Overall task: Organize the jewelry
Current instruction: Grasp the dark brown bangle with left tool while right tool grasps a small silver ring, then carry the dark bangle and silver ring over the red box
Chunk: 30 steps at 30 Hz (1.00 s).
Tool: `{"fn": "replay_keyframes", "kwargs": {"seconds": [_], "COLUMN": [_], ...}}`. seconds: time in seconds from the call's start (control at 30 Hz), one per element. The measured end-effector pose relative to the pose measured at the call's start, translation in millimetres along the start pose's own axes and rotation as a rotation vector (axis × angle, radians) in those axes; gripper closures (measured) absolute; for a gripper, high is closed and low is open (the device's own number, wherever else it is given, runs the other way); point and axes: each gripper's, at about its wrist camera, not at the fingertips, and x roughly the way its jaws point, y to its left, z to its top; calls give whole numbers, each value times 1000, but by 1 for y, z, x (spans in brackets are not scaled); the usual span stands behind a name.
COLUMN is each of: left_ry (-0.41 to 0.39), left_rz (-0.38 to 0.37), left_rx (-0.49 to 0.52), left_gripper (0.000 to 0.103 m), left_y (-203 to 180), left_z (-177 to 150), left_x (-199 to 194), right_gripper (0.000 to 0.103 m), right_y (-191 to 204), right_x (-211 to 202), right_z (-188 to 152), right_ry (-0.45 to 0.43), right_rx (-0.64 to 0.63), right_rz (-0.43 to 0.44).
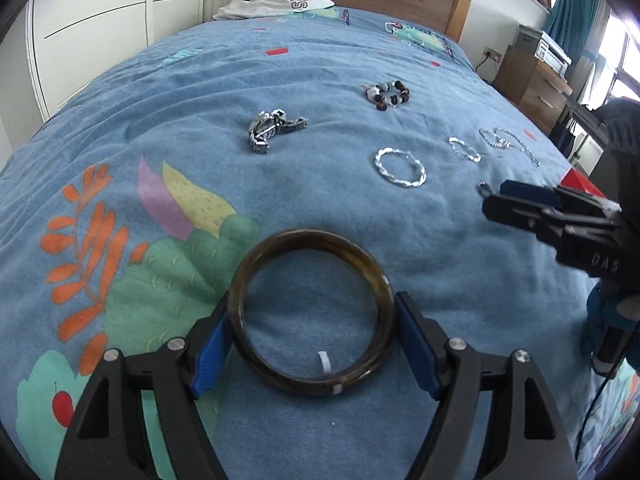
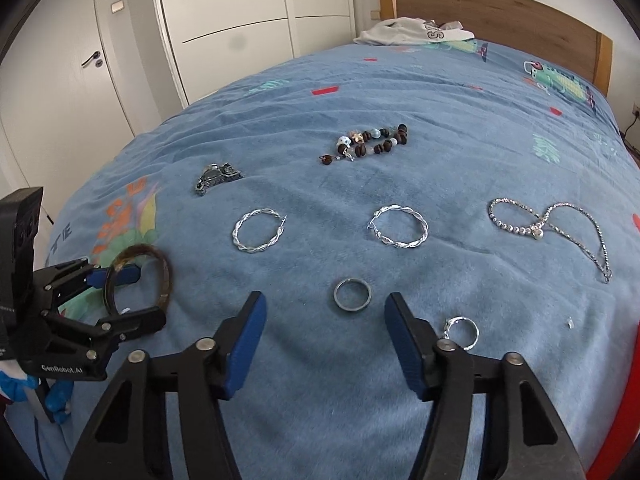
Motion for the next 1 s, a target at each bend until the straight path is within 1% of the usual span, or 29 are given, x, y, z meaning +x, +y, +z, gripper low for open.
{"fn": "replay_keyframes", "kwargs": {"seconds": [0.13, 0.2, 0.23, 0.27, 0.37, 0.57, 0.73, 0.87, 1.0], "left_ry": [-11, -17, -17, -20, -28, -42, -47, -54, -67], "left_rz": [11, 12, 16, 23, 25, 50, 56, 39, -2], "left_rx": [8, 10, 14, 21, 23, 38, 33, 25, 24], "left_gripper": [28, 29, 29, 29, 30, 30, 30, 30, 30], "left_y": [-2, -3, -4, -5, -6, -11, -12, -16, -22], "left_z": [-1, -1, -1, -1, -1, -2, -1, -1, -2], "left_x": [0, 0, 1, 0, -1, -7, -17, -31, -51], "right_gripper": [56, 63, 64, 68, 82, 83, 83, 83, 83], "right_y": [-5, -8, -9, -10, -13, -9, -4, 1, 4], "right_x": [6, 10, 12, 14, 17, 13, -1, -21, -49], "right_z": [1, 1, 1, 0, 0, -2, -6, -13, -24], "right_ry": [4, 8, 13, 16, 20, 9, -9, -24, -43], "right_rx": [18, 29, 34, 39, 53, 39, 43, 52, 57], "right_rz": [5, 10, 10, 10, 15, 13, 20, 27, 21]}}
